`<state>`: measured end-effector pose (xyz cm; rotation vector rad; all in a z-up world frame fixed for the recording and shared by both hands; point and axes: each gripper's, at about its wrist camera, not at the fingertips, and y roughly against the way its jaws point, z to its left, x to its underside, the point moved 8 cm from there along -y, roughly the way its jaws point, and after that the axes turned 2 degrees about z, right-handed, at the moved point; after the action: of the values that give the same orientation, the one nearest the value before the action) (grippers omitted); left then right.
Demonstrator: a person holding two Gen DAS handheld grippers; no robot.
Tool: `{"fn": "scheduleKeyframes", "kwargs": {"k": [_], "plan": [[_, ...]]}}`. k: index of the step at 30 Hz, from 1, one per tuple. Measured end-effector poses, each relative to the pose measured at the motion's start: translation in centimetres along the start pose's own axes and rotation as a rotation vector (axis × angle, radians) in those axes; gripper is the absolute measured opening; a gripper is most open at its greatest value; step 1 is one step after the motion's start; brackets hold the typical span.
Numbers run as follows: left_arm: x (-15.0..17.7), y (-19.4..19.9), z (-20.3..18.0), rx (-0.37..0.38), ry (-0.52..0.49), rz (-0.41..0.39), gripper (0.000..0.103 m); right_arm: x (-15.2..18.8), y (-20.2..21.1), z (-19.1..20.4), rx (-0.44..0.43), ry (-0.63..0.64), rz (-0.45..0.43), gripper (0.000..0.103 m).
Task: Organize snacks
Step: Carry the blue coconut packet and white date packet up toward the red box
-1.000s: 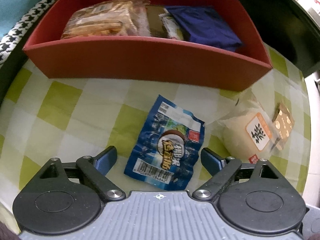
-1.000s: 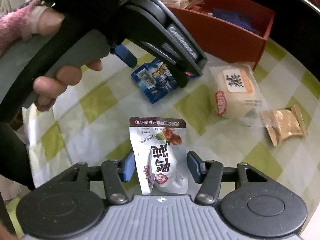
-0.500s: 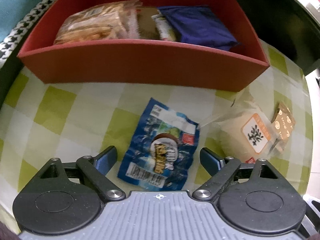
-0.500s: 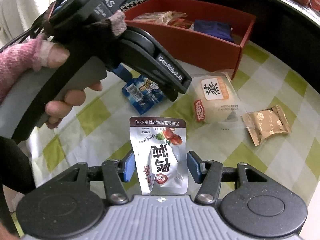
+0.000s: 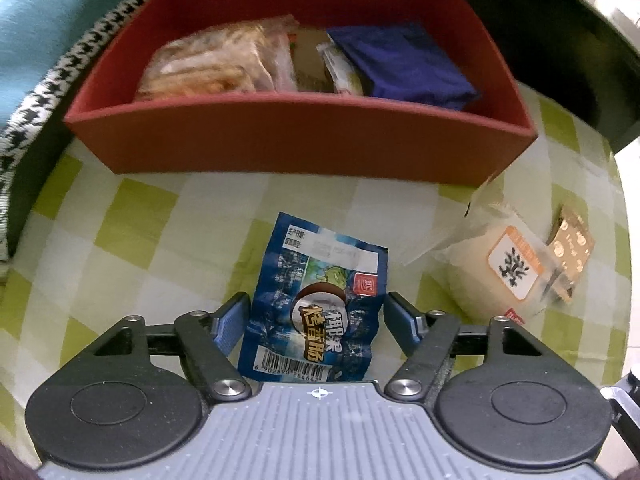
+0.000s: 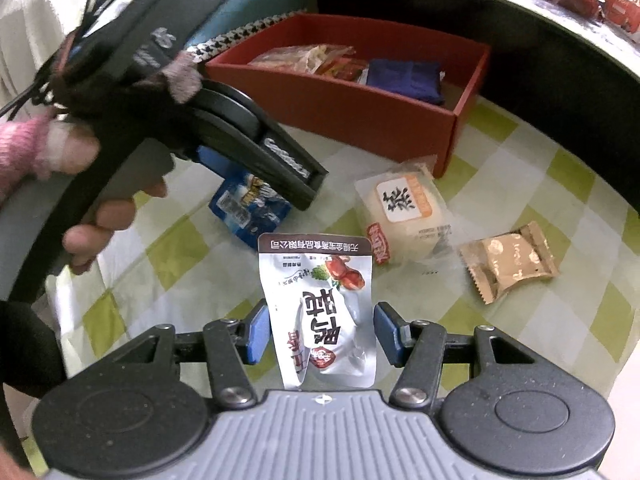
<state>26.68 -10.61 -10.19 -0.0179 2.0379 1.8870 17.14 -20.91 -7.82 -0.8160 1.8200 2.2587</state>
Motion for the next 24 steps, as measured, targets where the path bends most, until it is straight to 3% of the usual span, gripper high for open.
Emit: {"fn": "scheduleKeyframes", "kwargs": {"k": [24], "plan": [[0.1, 6.1, 1.8, 0.054, 0.067, -0.114, 0.078, -6.6, 2.4, -2.8, 0.122, -0.083, -0.162, 0.057]]}}
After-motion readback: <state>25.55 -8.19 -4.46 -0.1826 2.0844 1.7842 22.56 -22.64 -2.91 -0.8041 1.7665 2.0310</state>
